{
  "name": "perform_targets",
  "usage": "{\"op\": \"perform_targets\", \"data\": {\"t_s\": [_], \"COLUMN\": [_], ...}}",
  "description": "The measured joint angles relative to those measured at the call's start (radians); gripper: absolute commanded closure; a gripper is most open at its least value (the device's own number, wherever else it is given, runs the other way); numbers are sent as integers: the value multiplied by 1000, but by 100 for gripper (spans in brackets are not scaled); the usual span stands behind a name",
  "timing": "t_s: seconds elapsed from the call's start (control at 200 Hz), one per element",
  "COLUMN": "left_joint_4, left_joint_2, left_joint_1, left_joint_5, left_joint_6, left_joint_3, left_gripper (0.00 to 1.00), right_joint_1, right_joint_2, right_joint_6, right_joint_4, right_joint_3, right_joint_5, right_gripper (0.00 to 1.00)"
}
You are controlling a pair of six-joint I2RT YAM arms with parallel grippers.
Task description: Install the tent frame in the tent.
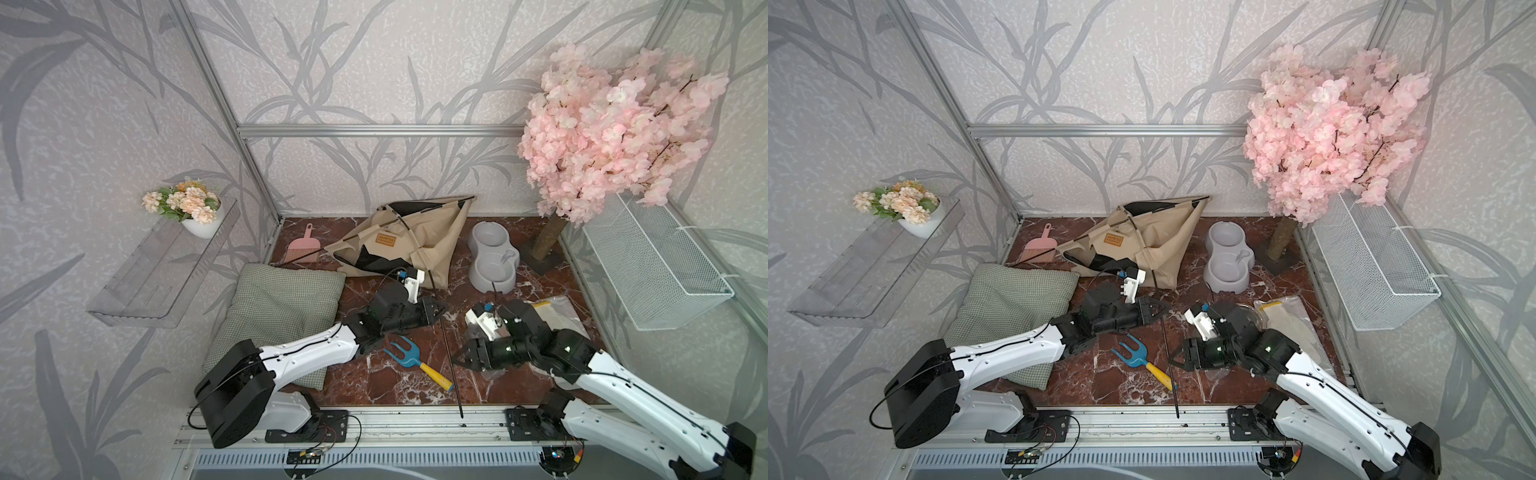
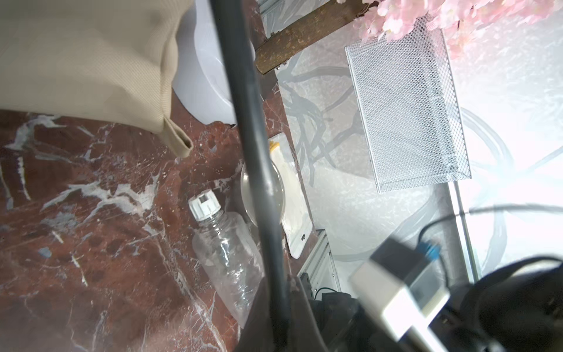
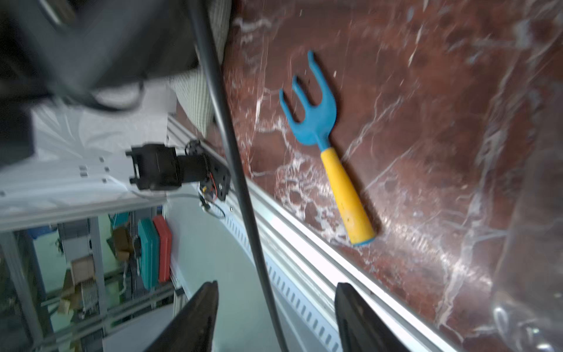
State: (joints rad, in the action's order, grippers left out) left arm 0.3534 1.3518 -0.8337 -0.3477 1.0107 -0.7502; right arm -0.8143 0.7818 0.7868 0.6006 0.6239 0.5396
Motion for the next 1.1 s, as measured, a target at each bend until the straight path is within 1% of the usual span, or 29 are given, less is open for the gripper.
{"op": "perform_targets", "data": {"t_s": [0.05,0.095,0.31,0.43,0.6,0.675,0.78,0.835,0.88,1.005,1.1], "left_joint_4": [-13,-26,-63,-79,-92,-92,-92,-92,-92,-91,-96], "left_joint_2": [6,10,42,63,74,79,81,83,83,82,68], "left_joint_1": [11,20,32,32,32,32,37,40,42,51,63], "left_joint_5": [-11,-20,-51,-64,-69,-71,-72,-72,-74,-77,-82], "left_joint_6": [-8,-16,-47,-58,-63,-66,-68,-68,-68,-80,-92], "left_joint_3": [-18,-32,-71,-85,-95,-99,-100,-100,-100,-100,-90], "left_gripper": [100,100,100,100,100,99,98,94,88,65,54], "right_joint_1": [-41,-61,-77,-80,-81,-81,-82,-82,-82,-85,-89], "right_joint_2": [-23,-28,23,56,65,74,82,82,81,76,67], "right_joint_6": [28,43,67,58,51,50,50,49,52,54,54], "right_joint_4": [-16,-29,-106,-134,-157,-171,-189,-200,-208,-210,-210], "right_joint_3": [-37,-56,-63,-63,-63,-63,-64,-65,-66,-66,-66], "right_joint_5": [-6,-16,-25,-26,-33,-34,-34,-34,-34,-29,-21], "right_gripper": [39,43,69,74,81,86,92,96,100,100,100]}}
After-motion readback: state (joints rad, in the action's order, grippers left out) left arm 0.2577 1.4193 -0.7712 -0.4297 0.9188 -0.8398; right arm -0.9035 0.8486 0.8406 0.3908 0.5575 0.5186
